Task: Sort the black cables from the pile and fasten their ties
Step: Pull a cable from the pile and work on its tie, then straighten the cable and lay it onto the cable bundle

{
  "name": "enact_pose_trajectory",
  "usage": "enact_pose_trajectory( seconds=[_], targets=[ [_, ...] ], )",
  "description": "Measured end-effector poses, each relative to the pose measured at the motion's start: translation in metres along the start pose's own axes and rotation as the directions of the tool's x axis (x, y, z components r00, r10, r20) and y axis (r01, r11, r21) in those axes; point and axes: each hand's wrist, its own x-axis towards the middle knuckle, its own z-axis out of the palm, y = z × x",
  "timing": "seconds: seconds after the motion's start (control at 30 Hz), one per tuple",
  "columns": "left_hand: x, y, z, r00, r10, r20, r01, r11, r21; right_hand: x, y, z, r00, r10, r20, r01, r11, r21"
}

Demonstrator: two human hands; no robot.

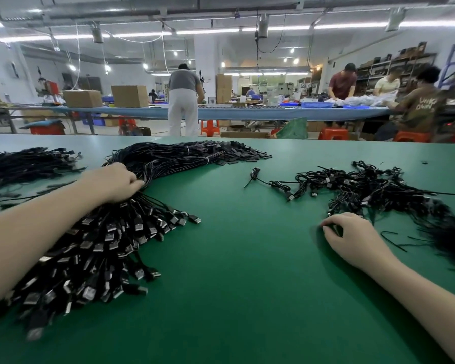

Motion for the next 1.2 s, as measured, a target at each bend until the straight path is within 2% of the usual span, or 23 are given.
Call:
enact_pose_trajectory(
  seconds=[0.07,0.13,0.17,0.23,0.27,0.3,0.33,0.37,0.43,0.47,0.5,0.53,0.6,0.63,0.7,0.73,0.77,0.83,0.9,1.0,1.1,1.13,1.2],
  targets=[
    [-0.003,-0.018,0.002,0.985,-0.057,-0.161,0.04,0.993,-0.111,0.0,-0.001,0.001,1.0,-0.007,-0.004,0.007,1.0,-0.008],
    [-0.003,-0.043,0.002,0.973,-0.153,-0.172,0.095,0.947,-0.308,0.0,-0.003,0.001,1.0,-0.007,-0.002,0.007,1.0,-0.01],
    [-0.003,-0.056,0.003,0.973,-0.199,-0.114,0.128,0.885,-0.447,0.0,-0.003,0.0,1.0,-0.006,0.0,0.006,1.0,-0.008],
    [-0.011,-0.078,0.004,0.968,-0.226,0.111,0.238,0.671,-0.703,-0.002,-0.003,0.0,1.0,-0.005,0.003,0.005,1.0,-0.004],
    [-0.013,-0.091,0.004,0.957,-0.216,0.196,0.287,0.581,-0.761,-0.003,-0.003,-0.001,1.0,-0.005,0.006,0.005,1.0,-0.003],
    [-0.014,-0.104,0.004,0.948,-0.19,0.254,0.317,0.54,-0.779,-0.003,-0.003,-0.001,1.0,-0.007,0.009,0.007,1.0,-0.003],
    [-0.017,-0.116,0.004,0.938,-0.182,0.296,0.346,0.56,-0.752,-0.004,-0.004,-0.001,1.0,-0.009,0.012,0.009,1.0,-0.002],
    [-0.02,-0.124,0.005,0.927,-0.182,0.33,0.366,0.642,-0.674,-0.004,-0.004,-0.001,1.0,-0.01,0.015,0.01,1.0,-0.001],
    [-0.027,-0.127,0.001,0.927,-0.236,0.29,0.333,0.874,-0.354,-0.004,-0.004,-0.001,1.0,-0.011,0.02,0.011,1.0,-0.01],
    [-0.03,-0.124,-0.002,0.942,-0.263,0.208,0.302,0.935,-0.185,-0.004,-0.004,-0.002,1.0,-0.012,0.018,0.013,1.0,-0.016],
    [-0.031,-0.116,-0.006,0.965,-0.248,0.09,0.256,0.962,-0.096,-0.004,-0.004,-0.002,1.0,-0.015,0.013,0.015,1.0,-0.02],
    [-0.032,-0.105,-0.009,0.981,-0.192,-0.031,0.188,0.976,-0.114,-0.004,-0.004,-0.002,1.0,-0.016,0.01,0.016,1.0,-0.023],
    [-0.033,-0.071,-0.015,0.981,-0.071,-0.182,0.015,0.955,-0.295,-0.004,-0.004,-0.002,1.0,-0.014,0.011,0.015,1.0,-0.024],
    [-0.035,-0.052,-0.016,0.984,-0.012,-0.18,-0.05,0.94,-0.337,-0.004,-0.004,-0.002,1.0,-0.013,0.011,0.013,1.0,-0.02],
    [-0.035,-0.018,-0.016,0.997,0.061,-0.037,-0.068,0.964,-0.258,-0.005,-0.003,-0.003,1.0,-0.011,0.008,0.011,1.0,-0.008],
    [-0.036,-0.004,-0.013,0.999,0.029,0.038,-0.022,0.984,-0.175,-0.005,-0.003,-0.003,1.0,-0.012,0.008,0.012,1.0,-0.006],
    [-0.037,0.005,-0.01,0.999,-0.022,0.044,0.026,0.995,-0.099,-0.005,-0.002,-0.003,1.0,-0.014,0.008,0.014,1.0,-0.006],
    [-0.037,0.016,-0.007,0.991,-0.103,-0.085,0.103,0.995,-0.009,-0.005,-0.003,-0.003,1.0,-0.013,0.004,0.013,1.0,-0.006],
    [-0.035,0.025,-0.007,0.974,-0.188,-0.127,0.192,0.981,0.028,-0.004,-0.003,-0.003,1.0,-0.013,0.002,0.013,1.0,-0.01],
    [-0.031,0.033,-0.019,0.959,-0.28,-0.033,0.282,0.955,0.089,-0.003,-0.003,-0.004,1.0,-0.015,0.007,0.016,1.0,-0.02],
    [-0.029,0.029,-0.036,0.945,-0.322,0.057,0.311,0.938,0.151,-0.003,-0.004,-0.005,1.0,-0.017,0.006,0.017,1.0,-0.018],
    [-0.027,0.023,-0.039,0.931,-0.351,0.1,0.338,0.933,0.127,-0.003,-0.004,-0.005,1.0,-0.016,0.007,0.016,1.0,-0.017],
    [-0.019,0.003,-0.044,0.883,-0.422,0.204,0.44,0.897,-0.047,-0.004,-0.005,-0.005,1.0,-0.013,0.006,0.013,1.0,-0.015]
  ],
)
